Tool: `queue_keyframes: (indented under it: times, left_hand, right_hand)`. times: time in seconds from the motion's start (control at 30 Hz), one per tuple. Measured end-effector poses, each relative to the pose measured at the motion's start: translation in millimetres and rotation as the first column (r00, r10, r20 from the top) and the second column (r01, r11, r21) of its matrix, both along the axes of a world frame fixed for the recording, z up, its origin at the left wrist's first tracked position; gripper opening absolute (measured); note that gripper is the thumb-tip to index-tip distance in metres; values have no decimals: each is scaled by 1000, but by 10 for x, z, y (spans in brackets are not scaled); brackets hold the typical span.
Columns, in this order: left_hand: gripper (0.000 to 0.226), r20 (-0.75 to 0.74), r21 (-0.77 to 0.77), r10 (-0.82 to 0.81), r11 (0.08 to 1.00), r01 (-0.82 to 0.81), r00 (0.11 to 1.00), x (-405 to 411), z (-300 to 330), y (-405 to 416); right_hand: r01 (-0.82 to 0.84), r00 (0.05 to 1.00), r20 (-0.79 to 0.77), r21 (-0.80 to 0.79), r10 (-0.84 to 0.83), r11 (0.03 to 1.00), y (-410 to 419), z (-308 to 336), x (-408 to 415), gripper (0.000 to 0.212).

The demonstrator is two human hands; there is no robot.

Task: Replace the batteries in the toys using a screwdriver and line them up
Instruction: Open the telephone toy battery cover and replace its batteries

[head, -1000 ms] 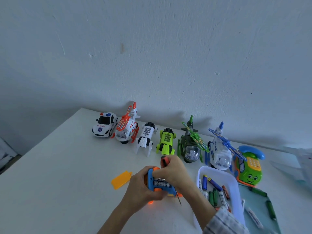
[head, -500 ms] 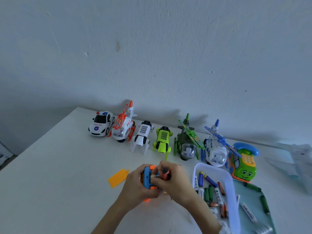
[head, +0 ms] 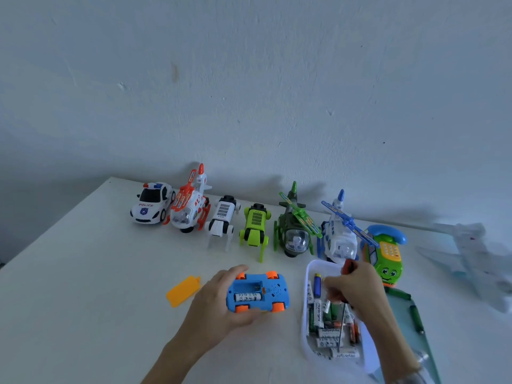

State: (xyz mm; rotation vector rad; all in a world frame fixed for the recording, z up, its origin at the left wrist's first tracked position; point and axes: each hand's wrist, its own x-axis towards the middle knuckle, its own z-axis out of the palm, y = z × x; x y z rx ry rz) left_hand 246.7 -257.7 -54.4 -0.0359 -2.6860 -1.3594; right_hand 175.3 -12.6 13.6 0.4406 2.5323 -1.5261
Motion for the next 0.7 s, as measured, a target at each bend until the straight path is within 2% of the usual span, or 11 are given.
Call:
queue_keyframes:
  times: [0.1,0.17,0.23,0.3,0.37,0.47,0.57,0.7]
  left_hand:
    - [87,-27,-267,-25,964,16,999,-26,8,9]
    - [85,-10,-342,-20,940,16,1000,-35,14,15]
    - [77,-16,-291,20,956,-24,1000,-25,0,16]
    - [74,-13,-147,91,985,-92,996,0,-33,10]
    - [72,-29,-39,135,990,-136,990,13,-98,-15]
    - [71,-52,0,118,993,-118,992,17,-190,-26]
    - [71,-70,6,75,997,-74,995,34,-222,-12]
    - [70,-73,10,55,998,-54,996,27,-260,-25]
  right_hand:
    - [-17,998,53,21,16,1000,30,-136,-9,13]
    - [-32,999,19,16,32,999,9,-136,-10,18]
    - [-55,996,-76,20,57,998,-65,-20,-10,28]
    - [-62,973,-222,-16,57,998,-194,187,28,37]
    - [-39,914,-405,-89,0,995,-368,398,120,42]
    - [-70,801,-598,-121,-17,990,-628,574,274,47]
    - [-183,775,-629,-132,60,974,-817,476,318,49]
    - [-224,727,-663,19,180,974,-946,269,287,43]
